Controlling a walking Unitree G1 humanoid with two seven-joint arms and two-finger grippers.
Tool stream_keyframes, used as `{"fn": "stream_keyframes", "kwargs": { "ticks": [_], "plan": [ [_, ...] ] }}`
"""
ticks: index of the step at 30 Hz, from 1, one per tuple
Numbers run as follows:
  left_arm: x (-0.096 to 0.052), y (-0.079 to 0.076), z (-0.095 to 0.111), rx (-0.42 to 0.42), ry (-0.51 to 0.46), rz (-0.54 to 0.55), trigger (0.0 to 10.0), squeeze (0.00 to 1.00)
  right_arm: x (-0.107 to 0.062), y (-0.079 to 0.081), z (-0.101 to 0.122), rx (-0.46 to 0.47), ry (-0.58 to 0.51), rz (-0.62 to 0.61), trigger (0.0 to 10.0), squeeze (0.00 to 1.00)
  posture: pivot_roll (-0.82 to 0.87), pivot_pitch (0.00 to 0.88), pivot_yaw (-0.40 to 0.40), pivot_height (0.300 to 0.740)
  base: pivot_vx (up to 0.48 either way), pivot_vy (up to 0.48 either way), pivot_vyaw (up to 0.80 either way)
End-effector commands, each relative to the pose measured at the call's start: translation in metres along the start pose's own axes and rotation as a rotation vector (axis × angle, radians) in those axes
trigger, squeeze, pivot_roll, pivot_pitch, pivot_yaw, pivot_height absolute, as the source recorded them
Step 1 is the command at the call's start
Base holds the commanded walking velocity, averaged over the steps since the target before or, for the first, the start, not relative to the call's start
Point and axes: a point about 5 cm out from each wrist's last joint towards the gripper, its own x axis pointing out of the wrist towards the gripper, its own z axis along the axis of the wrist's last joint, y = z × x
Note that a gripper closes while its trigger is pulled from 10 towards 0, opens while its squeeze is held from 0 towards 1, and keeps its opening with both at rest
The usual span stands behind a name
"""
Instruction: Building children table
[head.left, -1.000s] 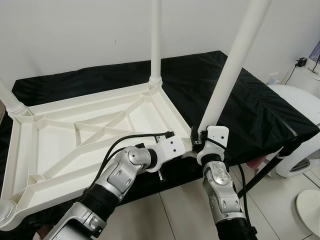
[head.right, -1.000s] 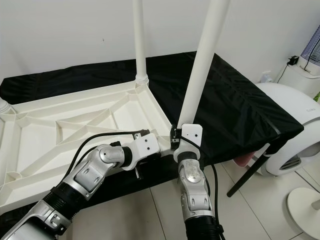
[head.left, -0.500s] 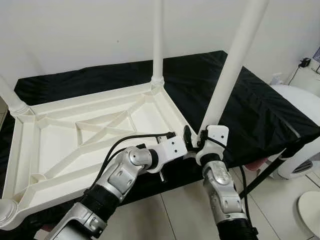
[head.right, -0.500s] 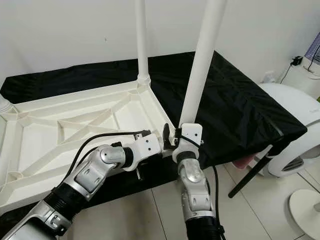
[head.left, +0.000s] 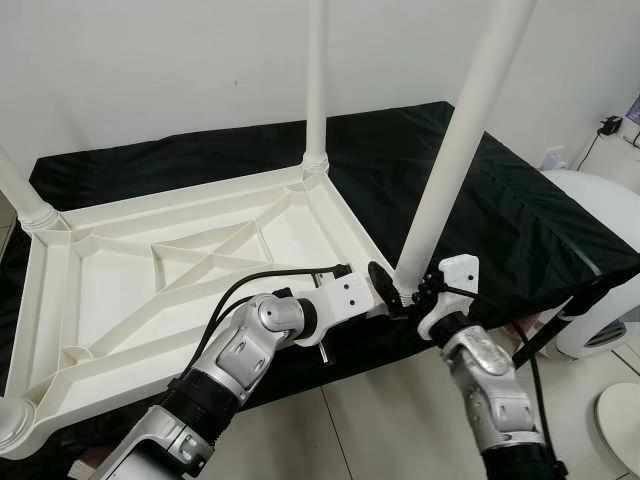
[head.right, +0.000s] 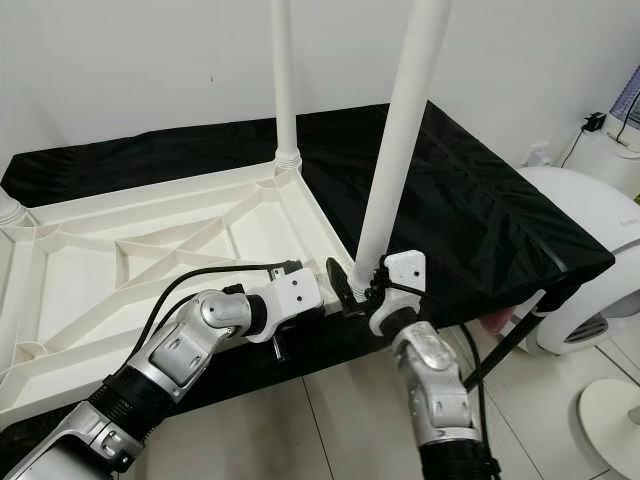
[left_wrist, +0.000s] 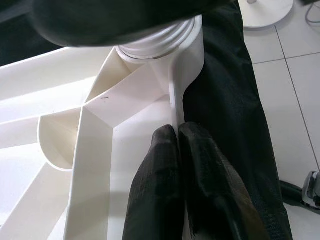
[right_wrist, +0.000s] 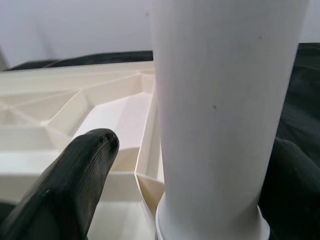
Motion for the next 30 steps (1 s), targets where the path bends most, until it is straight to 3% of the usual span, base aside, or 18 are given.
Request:
{"fn": "stream_keyframes", "kwargs": {
  "ticks": [1, 5, 10, 26, 27, 28, 30],
  "plan": [
    [0.006, -0.012, -0.006, -0.005, 0.027, -0.05, 10.0, 0.0, 0.002, -0.002, -0.002, 0.002, 0.01, 0.049, 10.0, 0.0, -0.09, 0.037, 0.022, 0.74, 0.0, 0.0, 0.0],
    [0.006, -0.012, -0.006, -0.004, 0.027, -0.051, 10.0, 0.0, 0.002, -0.006, -0.001, -0.005, 0.013, 0.063, 10.0, 0.0, -0.09, 0.037, 0.022, 0.74, 0.0, 0.0, 0.0],
    [0.006, -0.01, -0.006, 0.001, 0.028, -0.049, 10.0, 0.0, 0.005, -0.029, -0.002, -0.103, 0.079, 0.177, 10.0, 0.0, -0.09, 0.034, 0.025, 0.74, 0.0, 0.0, 0.0],
    [0.006, -0.009, -0.004, 0.002, 0.025, -0.049, 10.0, 0.0, 0.02, -0.042, 0.008, -0.196, 0.104, 0.319, 10.0, 0.0, -0.09, 0.038, 0.028, 0.74, 0.0, 0.0, 0.0],
    [0.006, -0.008, -0.004, 0.002, 0.025, -0.049, 10.0, 0.0, 0.021, -0.041, 0.007, -0.199, 0.102, 0.34, 9.6, 0.0, -0.09, 0.038, 0.027, 0.74, 0.0, 0.0, 0.0],
    [0.006, -0.008, -0.004, 0.002, 0.025, -0.048, 10.0, 0.0, 0.023, -0.037, 0.004, -0.203, 0.111, 0.382, 7.1, 0.0, -0.09, 0.039, 0.027, 0.74, 0.0, 0.0, 0.0],
    [0.006, -0.008, -0.004, 0.002, 0.024, -0.048, 10.0, 0.0, 0.023, -0.036, 0.003, -0.204, 0.112, 0.391, 7.1, 0.0, -0.09, 0.039, 0.027, 0.74, 0.0, 0.0, 0.0]
  ]
}}
